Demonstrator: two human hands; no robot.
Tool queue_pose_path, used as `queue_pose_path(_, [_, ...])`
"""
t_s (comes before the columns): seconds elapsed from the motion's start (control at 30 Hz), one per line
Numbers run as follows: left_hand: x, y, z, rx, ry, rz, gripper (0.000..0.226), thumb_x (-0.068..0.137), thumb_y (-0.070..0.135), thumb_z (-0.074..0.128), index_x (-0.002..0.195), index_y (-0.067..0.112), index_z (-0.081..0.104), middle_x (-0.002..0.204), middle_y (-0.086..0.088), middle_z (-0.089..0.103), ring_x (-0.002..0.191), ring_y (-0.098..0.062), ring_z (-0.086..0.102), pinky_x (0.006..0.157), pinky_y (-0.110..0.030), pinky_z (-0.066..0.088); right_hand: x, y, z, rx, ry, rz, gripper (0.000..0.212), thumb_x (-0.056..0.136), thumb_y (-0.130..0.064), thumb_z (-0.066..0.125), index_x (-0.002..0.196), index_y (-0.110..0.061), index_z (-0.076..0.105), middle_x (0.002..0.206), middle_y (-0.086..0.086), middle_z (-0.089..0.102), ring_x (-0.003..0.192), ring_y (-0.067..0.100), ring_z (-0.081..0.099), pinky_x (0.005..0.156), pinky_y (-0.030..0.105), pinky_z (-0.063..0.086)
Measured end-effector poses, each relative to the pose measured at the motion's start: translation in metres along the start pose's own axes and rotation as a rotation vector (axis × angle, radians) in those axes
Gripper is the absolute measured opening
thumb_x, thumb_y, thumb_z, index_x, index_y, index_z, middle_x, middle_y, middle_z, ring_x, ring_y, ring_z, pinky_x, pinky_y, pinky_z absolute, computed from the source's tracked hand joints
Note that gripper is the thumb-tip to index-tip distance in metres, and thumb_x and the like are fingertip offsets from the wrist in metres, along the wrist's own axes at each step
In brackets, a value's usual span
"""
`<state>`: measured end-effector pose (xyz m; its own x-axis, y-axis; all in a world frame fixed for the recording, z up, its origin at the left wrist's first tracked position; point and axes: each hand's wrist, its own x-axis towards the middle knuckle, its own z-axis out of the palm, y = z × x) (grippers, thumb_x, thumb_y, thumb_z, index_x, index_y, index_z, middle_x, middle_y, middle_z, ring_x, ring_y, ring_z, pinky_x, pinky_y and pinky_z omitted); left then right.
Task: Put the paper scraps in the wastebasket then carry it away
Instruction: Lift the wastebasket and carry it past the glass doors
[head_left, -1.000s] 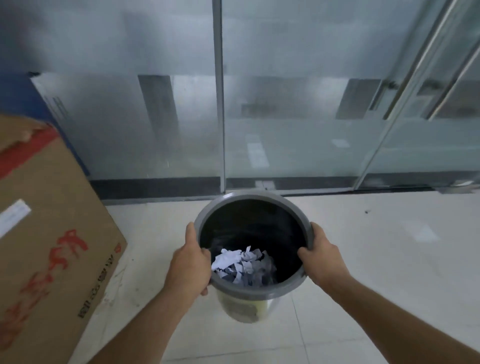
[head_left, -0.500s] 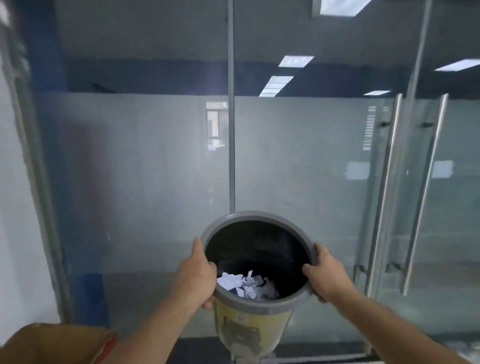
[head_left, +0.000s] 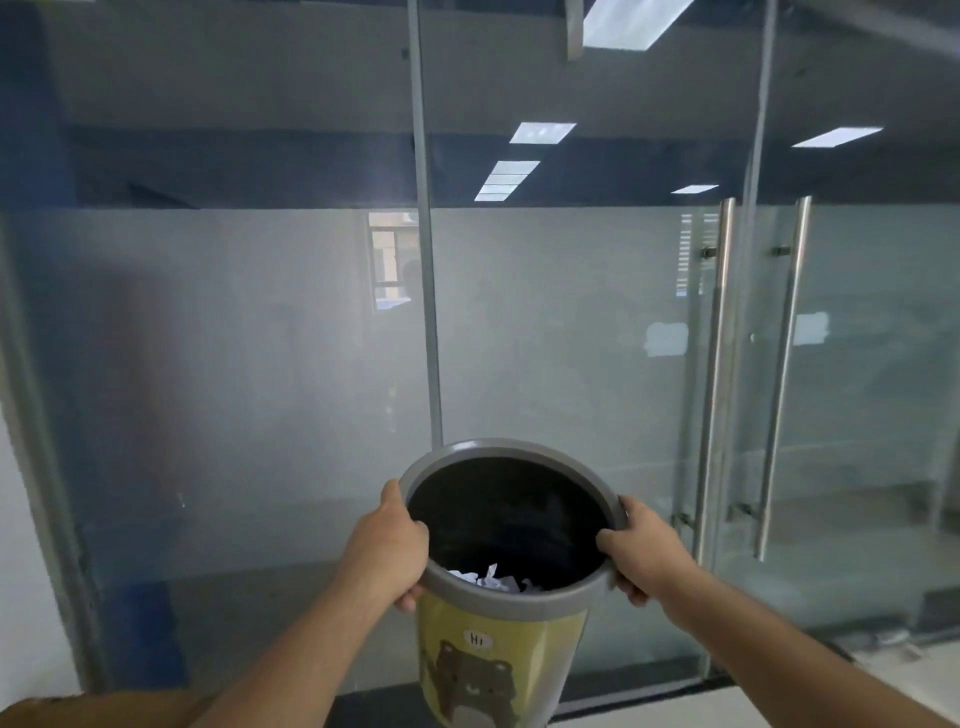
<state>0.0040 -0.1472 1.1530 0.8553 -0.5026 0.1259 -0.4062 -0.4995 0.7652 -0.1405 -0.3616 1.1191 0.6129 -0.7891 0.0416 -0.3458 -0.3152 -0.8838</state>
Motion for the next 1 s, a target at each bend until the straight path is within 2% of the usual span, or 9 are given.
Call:
queue_pose_path(0.13, [0.010, 0.021, 0.035, -0.031, -0.076, 0.066, 0.042, 0.100, 0.014, 0.040, 0.141, 0.023, 0.035, 0.084, -0.016, 0.070, 0.045, -0.020, 0.062, 0.040, -0.025, 0.049, -0.014, 0.017, -0.041, -0.035, 0.094, 0.042, 0.033, 0.079, -0.009, 0.051, 0.111, -0.018, 0.050, 0.065, 0.016, 0.062, 0.040, 0.022, 0.051, 0.035, 0.023, 0.040])
queue_pose_path(0.27, [0.011, 0.059, 0.096, -0.093, -0.200, 0.129, 0.046, 0.098, 0.013, 0.038, 0.142, 0.026, 0.033, 0.089, -0.019, 0.068, 0.043, -0.021, 0.060, 0.040, -0.025, 0.048, -0.037, 0.043, -0.105, -0.099, 0.257, 0.108, 0.035, 0.078, -0.008, 0.052, 0.111, -0.019, 0.050, 0.069, 0.020, 0.066, 0.039, 0.023, 0.052, 0.034, 0.023, 0.040])
queue_pose_path(0.47, [-0.020, 0.124, 0.188, -0.107, -0.373, 0.228, 0.055, 0.095, 0.010, 0.036, 0.146, 0.030, 0.031, 0.093, -0.021, 0.069, 0.043, -0.022, 0.062, 0.038, -0.024, 0.048, -0.073, 0.094, -0.204, -0.076, 0.450, 0.213, 0.039, 0.078, -0.005, 0.050, 0.114, -0.020, 0.050, 0.066, 0.018, 0.058, 0.036, 0.022, 0.047, 0.035, 0.022, 0.037])
queue_pose_path(0.57, [-0.033, 0.151, 0.218, -0.103, -0.406, 0.259, 0.057, 0.096, 0.011, 0.037, 0.148, 0.031, 0.030, 0.099, -0.021, 0.070, 0.041, -0.019, 0.061, 0.037, -0.022, 0.047, -0.083, 0.115, -0.238, -0.033, 0.470, 0.240, 0.039, 0.079, -0.003, 0.049, 0.115, -0.018, 0.050, 0.064, 0.019, 0.055, 0.038, 0.022, 0.045, 0.036, 0.023, 0.036])
queue_pose_path(0.73, [-0.046, 0.192, 0.255, -0.074, -0.414, 0.279, 0.059, 0.098, 0.012, 0.036, 0.152, 0.034, 0.023, 0.095, -0.020, 0.070, 0.047, -0.020, 0.062, 0.040, -0.024, 0.050, -0.079, 0.142, -0.285, 0.003, 0.468, 0.218, 0.040, 0.080, -0.004, 0.049, 0.117, -0.018, 0.048, 0.067, 0.019, 0.056, 0.042, 0.024, 0.045, 0.037, 0.025, 0.037])
queue_pose_path(0.83, [-0.051, 0.214, 0.276, -0.046, -0.388, 0.273, 0.059, 0.100, 0.014, 0.038, 0.152, 0.034, 0.021, 0.103, -0.021, 0.069, 0.047, -0.018, 0.062, 0.040, -0.023, 0.050, -0.068, 0.159, -0.310, 0.015, 0.471, 0.204, 0.043, 0.081, -0.004, 0.049, 0.120, -0.020, 0.047, 0.070, 0.019, 0.056, 0.041, 0.024, 0.046, 0.035, 0.024, 0.037])
queue_pose_path(1.0, [-0.051, 0.246, 0.314, -0.051, -0.388, 0.273, 0.057, 0.100, 0.015, 0.039, 0.151, 0.035, 0.022, 0.106, -0.021, 0.068, 0.047, -0.017, 0.060, 0.040, -0.022, 0.049, -0.047, 0.184, -0.349, 0.033, 0.474, 0.206, 0.041, 0.080, -0.004, 0.049, 0.117, -0.020, 0.049, 0.067, 0.019, 0.056, 0.040, 0.024, 0.045, 0.036, 0.024, 0.037])
